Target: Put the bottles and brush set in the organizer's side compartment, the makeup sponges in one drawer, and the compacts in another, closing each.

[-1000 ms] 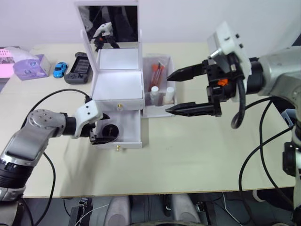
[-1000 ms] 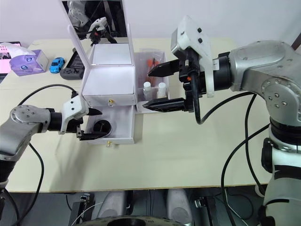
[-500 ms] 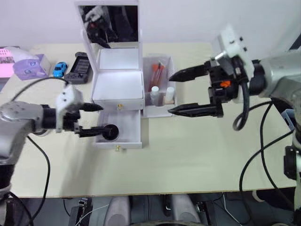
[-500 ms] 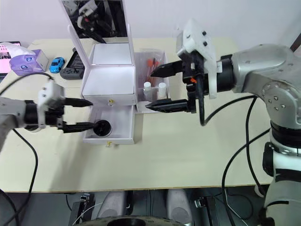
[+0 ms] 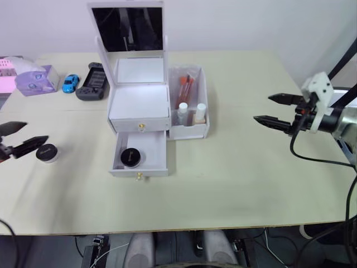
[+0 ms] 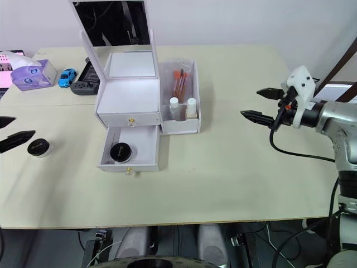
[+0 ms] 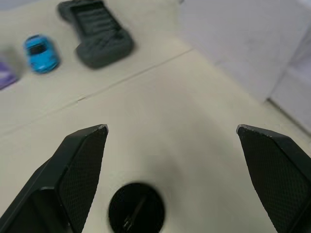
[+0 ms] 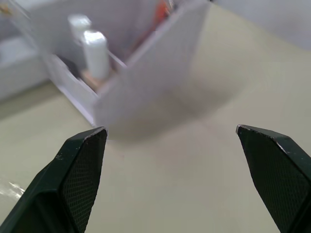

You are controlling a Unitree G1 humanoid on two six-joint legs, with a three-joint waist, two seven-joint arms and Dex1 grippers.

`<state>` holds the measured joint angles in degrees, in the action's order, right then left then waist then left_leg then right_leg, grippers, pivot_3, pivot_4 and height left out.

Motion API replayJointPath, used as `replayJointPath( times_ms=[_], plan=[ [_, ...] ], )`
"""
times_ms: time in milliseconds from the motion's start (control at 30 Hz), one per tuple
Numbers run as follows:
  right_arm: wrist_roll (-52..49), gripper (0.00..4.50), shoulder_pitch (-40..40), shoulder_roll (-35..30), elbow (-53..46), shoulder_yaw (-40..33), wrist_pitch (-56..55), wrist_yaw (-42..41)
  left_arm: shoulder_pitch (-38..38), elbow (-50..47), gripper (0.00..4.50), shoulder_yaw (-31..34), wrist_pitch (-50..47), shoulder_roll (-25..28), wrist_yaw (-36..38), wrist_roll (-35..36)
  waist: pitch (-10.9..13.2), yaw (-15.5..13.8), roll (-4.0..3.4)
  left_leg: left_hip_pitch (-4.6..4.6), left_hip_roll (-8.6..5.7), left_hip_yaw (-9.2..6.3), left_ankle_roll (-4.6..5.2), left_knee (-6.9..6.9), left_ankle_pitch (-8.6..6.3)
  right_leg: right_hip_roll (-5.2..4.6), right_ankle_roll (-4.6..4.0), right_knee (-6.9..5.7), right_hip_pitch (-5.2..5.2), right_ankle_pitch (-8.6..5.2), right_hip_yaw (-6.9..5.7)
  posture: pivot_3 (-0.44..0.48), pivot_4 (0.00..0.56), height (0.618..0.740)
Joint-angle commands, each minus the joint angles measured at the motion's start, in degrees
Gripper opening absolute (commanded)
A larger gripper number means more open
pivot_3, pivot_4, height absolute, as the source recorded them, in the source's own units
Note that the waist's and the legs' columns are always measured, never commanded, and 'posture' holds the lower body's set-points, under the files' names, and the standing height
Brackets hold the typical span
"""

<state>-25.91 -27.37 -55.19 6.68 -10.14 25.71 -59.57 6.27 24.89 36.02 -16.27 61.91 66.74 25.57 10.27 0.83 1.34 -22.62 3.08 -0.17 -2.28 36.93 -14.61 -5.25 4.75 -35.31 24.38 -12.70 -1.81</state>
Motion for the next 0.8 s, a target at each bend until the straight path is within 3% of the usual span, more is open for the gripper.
replayJointPath(
  times_ms=[33,333,467,667,800],
  plan=[
    [1.41,4.5,0.58,1.49,5.81,-4.57,-6.02,2.02,-2.03,9.68,4.45,5.72,5.37,1.7,-0.76,-0.7,0.01,0.18,-0.02,0.03,0.0,0.03,0.0,0.01,0.0,0.0,0.0,-0.01,-0.01,0.0,0.01,0.0,0.15,0.735],
    [1.84,4.5,1.92,3.43,8.23,-5.91,-8.84,2.59,-6.27,16.94,4.45,8.39,11.91,0.37,-2.65,-0.11,0.0,-0.2,-0.01,0.12,0.08,0.07,-0.02,0.03,0.0,0.0,-0.06,-0.08,-0.03,0.04,0.03,0.0,0.15,0.735],
    [-0.85,4.5,-1.79,2.85,2.43,-3.46,-3.81,-0.24,-6.27,15.78,4.45,8.51,12.12,-0.02,-3.26,0.73,0.02,-0.04,-0.04,0.12,0.08,0.11,-0.02,0.04,-0.01,-0.02,-0.07,-0.07,-0.03,0.05,0.03,0.0,0.15,0.735],
    [-5.42,4.5,-9.9,0.88,-11.74,2.54,7.53,-4.99,-12.4,-2.76,4.45,9.29,5.71,-4.27,-3.7,4.49,0.04,0.21,-0.1,0.12,0.47,0.25,-0.03,-0.02,-0.01,0.24,-0.16,-0.04,0.07,0.09,0.04,0.0,0.15,0.735],
    [-7.1,4.5,-16.34,0.45,-16.63,6.39,12.52,-6.7,-16.08,-18.38,4.45,10.3,1.96,-10.24,-11.76,5.22,0.03,-0.17,-0.07,0.12,0.53,0.28,-0.05,-0.09,-0.02,0.28,-0.18,0.04,0.08,0.08,0.03,0.0,0.15,0.735]
  ],
)
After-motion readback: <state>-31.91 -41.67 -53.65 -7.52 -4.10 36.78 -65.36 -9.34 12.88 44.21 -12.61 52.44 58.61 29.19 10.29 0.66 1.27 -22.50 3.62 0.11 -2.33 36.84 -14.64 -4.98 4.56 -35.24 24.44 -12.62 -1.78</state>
